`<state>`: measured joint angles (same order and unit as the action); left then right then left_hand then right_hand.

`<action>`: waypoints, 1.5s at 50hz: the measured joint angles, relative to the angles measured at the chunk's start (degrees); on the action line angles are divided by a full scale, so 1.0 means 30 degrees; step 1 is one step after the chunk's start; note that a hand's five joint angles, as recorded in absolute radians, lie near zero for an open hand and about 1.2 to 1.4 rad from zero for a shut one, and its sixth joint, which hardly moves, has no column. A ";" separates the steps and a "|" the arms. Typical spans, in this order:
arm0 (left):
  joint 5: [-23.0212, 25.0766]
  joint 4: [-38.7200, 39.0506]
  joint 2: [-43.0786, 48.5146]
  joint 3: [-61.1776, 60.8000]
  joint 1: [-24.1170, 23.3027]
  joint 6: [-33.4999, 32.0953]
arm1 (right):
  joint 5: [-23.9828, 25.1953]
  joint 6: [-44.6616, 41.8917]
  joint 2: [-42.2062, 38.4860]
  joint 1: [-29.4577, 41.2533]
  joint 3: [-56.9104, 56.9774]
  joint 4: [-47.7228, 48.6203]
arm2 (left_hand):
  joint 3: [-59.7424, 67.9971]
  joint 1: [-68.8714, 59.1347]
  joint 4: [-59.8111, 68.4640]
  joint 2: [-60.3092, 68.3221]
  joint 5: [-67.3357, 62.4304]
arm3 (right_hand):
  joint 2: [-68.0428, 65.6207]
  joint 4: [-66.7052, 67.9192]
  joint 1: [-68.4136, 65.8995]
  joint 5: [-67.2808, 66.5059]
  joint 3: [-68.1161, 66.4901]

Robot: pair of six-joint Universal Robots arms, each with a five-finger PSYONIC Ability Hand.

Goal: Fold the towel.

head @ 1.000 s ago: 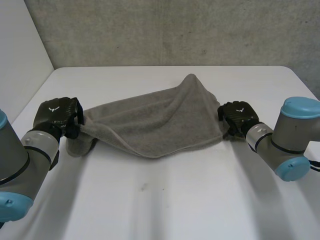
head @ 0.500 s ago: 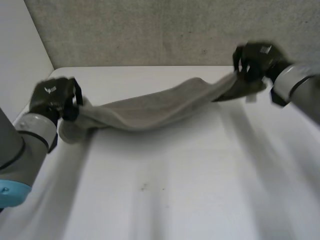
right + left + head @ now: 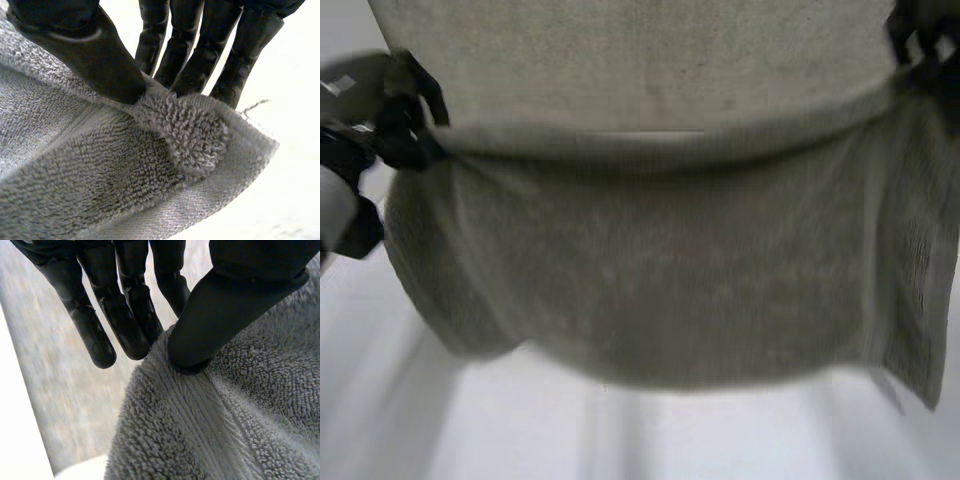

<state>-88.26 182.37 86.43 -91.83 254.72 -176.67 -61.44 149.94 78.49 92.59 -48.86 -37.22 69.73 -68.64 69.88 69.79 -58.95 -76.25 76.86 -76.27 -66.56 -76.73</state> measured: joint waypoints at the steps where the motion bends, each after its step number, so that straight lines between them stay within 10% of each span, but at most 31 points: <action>1: 0.0053 -0.0025 0.0880 0.0245 -0.0053 -0.0024 | -0.0376 -0.0602 -0.0745 0.0424 0.0293 -0.0392 | 0.0000 0.0000 0.0000 0.0000 0.0000 | 0.0000 0.0000 -0.0002 0.0000 0.0002; 8: 0.0159 -0.0045 0.6342 0.3852 -0.0724 0.0006 | -0.3541 -0.2345 -0.5189 0.2855 0.3214 -0.0102 | 0.0002 -0.0002 0.0000 0.0000 0.0000 | 0.0000 0.0002 -0.0005 0.0000 0.0000; 14: -0.0005 0.0190 0.8986 0.9330 -0.1113 0.0758 | -0.5302 -0.1813 -0.7919 0.4281 0.6817 0.6207 | 0.0002 -0.0005 0.0002 0.0002 0.0000 | -0.0012 0.0002 -0.0018 0.0000 -0.0014; 21: -0.0789 0.1712 0.8346 1.2570 -0.0987 0.3536 | -0.5432 0.0452 -0.6846 0.4423 0.6468 1.3256 | 0.0002 -0.0006 0.0003 0.0002 0.0000 | -0.0012 0.0002 -0.0020 -0.0002 -0.0038; 32: -0.1010 0.2908 0.7541 0.7542 -0.0619 0.4877 | -0.4142 0.1533 -0.4669 0.4336 0.0526 1.0857 | 0.0005 -0.0006 0.0003 0.0005 -0.0005 | -0.0128 0.0002 -0.0020 -0.0003 -0.0107; 49: -0.0557 0.6621 0.9926 -0.3093 0.0410 -0.2451 | -0.2777 -0.3500 -0.7592 0.4275 -0.9917 1.0521 | -0.1228 0.0684 -0.1271 -0.1250 0.0661 | -0.0131 0.0003 -0.0021 -0.0005 -0.0125; 62: 0.0068 0.3790 0.6441 -0.5773 0.1447 -0.5094 | -0.2210 -0.3268 -0.4705 0.3103 -1.3760 1.1323 | -1.6976 1.6507 -1.6985 -1.6987 1.6832 | -0.0131 0.0003 -0.0021 -0.0006 -0.0127; 75: 0.1294 0.1956 0.5047 -0.4048 0.1340 -0.6684 | -0.0405 -0.3421 -0.3107 0.1701 -1.7512 1.2889 | -1.7667 1.7357 -1.7747 -1.7673 1.7322 | -0.0133 0.0003 -0.0021 -0.0008 -0.0124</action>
<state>-84.38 188.24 101.57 -103.98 258.74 -196.72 -62.65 139.68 69.17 97.69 -101.39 1.45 16.73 -16.57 16.64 16.77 -6.98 -76.65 76.87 -76.33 -66.58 -77.10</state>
